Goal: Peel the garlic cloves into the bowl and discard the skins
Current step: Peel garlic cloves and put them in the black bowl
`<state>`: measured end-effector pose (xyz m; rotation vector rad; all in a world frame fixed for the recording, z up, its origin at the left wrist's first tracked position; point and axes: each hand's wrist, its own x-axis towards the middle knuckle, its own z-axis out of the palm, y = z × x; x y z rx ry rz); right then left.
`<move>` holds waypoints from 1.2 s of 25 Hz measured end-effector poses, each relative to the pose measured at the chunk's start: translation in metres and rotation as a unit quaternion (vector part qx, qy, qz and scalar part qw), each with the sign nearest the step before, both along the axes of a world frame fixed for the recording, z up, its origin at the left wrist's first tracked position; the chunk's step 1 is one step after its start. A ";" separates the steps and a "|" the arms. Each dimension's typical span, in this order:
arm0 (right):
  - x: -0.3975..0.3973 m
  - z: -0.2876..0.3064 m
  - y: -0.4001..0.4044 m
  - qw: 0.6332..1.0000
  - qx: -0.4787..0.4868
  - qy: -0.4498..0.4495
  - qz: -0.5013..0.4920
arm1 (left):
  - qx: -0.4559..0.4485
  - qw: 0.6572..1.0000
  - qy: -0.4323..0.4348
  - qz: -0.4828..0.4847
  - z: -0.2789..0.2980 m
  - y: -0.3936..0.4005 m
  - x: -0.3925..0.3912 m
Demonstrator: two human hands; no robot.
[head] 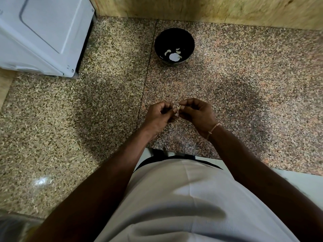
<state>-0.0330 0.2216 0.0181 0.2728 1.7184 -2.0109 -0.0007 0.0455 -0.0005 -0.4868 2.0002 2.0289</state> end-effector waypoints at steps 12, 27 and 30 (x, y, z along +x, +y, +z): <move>-0.001 0.011 0.003 0.996 -0.066 -0.055 -0.015 | -0.034 0.999 0.010 -0.029 0.020 0.007 -0.002; -0.005 0.003 0.005 0.999 0.034 0.001 -0.023 | -0.089 0.995 0.013 -0.045 0.019 0.011 -0.002; -0.005 0.004 0.004 0.999 0.034 0.012 -0.019 | -0.110 0.992 0.009 -0.060 0.016 0.010 -0.003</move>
